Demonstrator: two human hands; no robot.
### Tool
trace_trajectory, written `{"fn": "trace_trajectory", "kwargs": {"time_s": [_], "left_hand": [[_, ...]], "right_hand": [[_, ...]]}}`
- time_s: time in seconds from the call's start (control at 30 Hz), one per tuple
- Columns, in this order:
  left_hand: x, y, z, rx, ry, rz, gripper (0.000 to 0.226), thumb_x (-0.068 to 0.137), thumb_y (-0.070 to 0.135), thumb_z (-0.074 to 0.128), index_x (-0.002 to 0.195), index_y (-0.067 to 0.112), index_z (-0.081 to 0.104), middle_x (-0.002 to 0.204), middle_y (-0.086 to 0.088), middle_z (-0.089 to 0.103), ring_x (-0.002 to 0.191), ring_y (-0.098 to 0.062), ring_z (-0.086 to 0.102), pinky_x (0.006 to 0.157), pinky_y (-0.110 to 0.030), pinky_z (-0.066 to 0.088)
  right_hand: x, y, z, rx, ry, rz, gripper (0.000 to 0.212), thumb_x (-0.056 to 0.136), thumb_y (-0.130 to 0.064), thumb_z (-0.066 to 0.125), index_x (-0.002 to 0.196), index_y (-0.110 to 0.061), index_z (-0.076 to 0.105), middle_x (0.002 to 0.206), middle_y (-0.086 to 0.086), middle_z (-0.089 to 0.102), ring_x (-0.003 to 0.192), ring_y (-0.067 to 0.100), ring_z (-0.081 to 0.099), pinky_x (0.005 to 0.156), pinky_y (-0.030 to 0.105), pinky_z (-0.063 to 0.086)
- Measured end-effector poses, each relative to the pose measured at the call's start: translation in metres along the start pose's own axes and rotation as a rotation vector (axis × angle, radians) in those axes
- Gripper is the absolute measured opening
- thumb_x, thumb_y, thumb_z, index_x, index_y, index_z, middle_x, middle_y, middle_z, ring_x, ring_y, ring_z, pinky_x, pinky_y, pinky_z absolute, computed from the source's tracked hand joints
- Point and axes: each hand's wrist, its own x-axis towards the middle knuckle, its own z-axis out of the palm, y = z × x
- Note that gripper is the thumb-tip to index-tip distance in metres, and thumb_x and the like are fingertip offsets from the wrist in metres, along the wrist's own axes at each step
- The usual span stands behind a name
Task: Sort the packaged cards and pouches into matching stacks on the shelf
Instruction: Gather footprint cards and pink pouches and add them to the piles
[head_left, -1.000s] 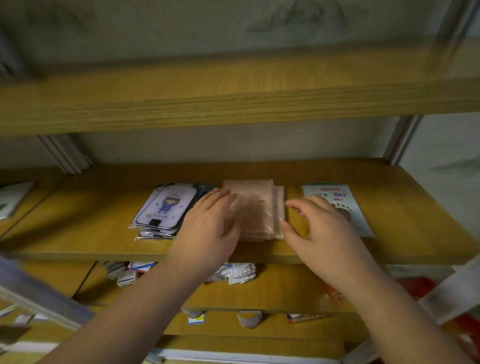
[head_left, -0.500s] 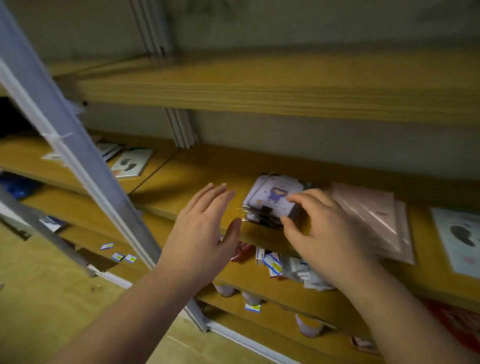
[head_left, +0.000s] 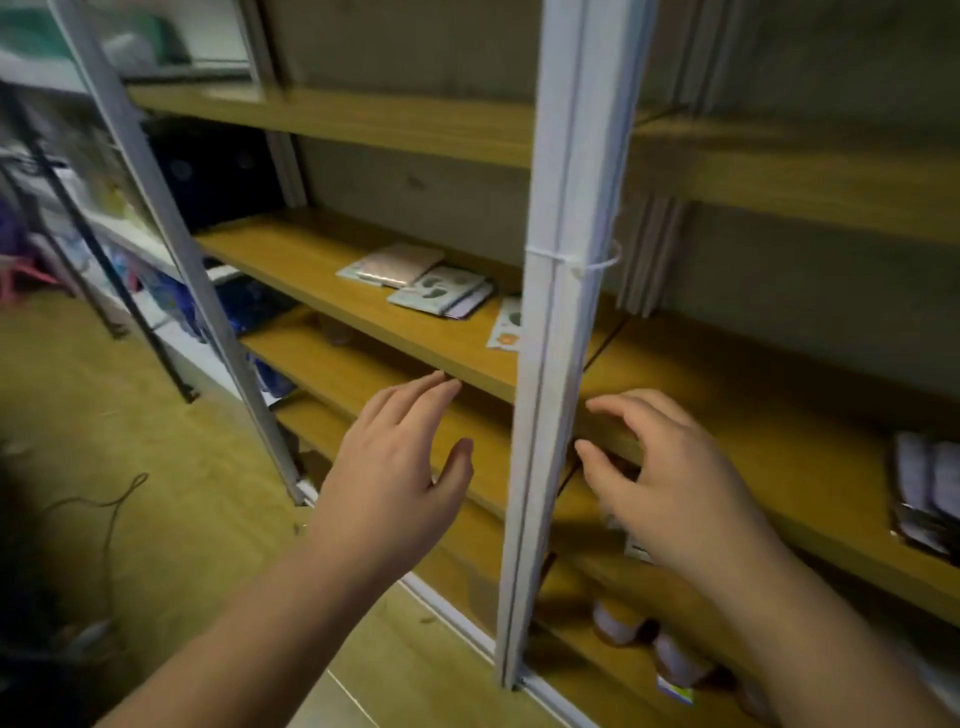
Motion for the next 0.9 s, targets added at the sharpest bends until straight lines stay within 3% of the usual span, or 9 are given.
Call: {"fn": "trace_trajectory", "kwargs": {"time_s": [0.17, 0.33, 0.5, 0.67, 0.9], "left_hand": [[0.005, -0.086, -0.032, -0.005, -0.006, -0.085, 0.058, 0.093, 0.042, 0.054, 0.146, 0.021, 0.048, 0.147, 0.005, 0.051, 0.138, -0.012, 0.038, 0.109, -0.026, 0.026], [0.029, -0.137, -0.044, -0.038, -0.006, -0.115, 0.061, 0.092, 0.044, 0.052, 0.149, 0.023, 0.044, 0.149, 0.008, 0.047, 0.139, -0.008, 0.033, 0.109, -0.025, 0.026], [0.06, -0.17, -0.031, -0.089, -0.027, -0.133, 0.063, 0.091, 0.047, 0.049, 0.149, 0.026, 0.043, 0.151, 0.009, 0.046, 0.139, -0.007, 0.032, 0.112, -0.035, 0.038], [0.107, -0.202, -0.015, -0.038, -0.037, -0.136, 0.07, 0.09, 0.052, 0.047, 0.154, 0.03, 0.031, 0.153, 0.011, 0.042, 0.14, -0.003, 0.028, 0.109, -0.024, 0.023], [0.198, -0.237, 0.002, 0.045, -0.102, -0.097, 0.067, 0.093, 0.05, 0.052, 0.154, 0.033, 0.029, 0.155, 0.011, 0.04, 0.141, -0.008, 0.031, 0.105, -0.025, 0.025]], "right_hand": [[0.037, -0.069, 0.062, 0.014, -0.032, -0.041, 0.038, 0.091, -0.041, 0.06, 0.127, -0.03, 0.059, 0.122, -0.018, 0.054, 0.114, 0.0, 0.048, 0.094, 0.021, 0.042], [0.075, -0.105, 0.105, 0.001, -0.068, -0.049, 0.037, 0.092, -0.04, 0.06, 0.128, -0.031, 0.06, 0.125, -0.017, 0.055, 0.116, 0.001, 0.048, 0.098, 0.019, 0.038], [0.116, -0.108, 0.142, -0.042, -0.114, -0.028, 0.041, 0.093, -0.044, 0.058, 0.132, -0.033, 0.056, 0.127, -0.016, 0.053, 0.117, 0.004, 0.047, 0.095, 0.023, 0.042], [0.168, -0.102, 0.173, -0.062, -0.098, 0.014, 0.045, 0.093, -0.048, 0.056, 0.135, -0.032, 0.053, 0.131, -0.013, 0.052, 0.119, 0.007, 0.045, 0.095, 0.026, 0.042], [0.237, -0.105, 0.201, -0.031, 0.046, 0.072, 0.045, 0.089, -0.049, 0.048, 0.128, -0.03, 0.058, 0.124, -0.009, 0.057, 0.115, 0.014, 0.053, 0.092, 0.036, 0.049]]}}
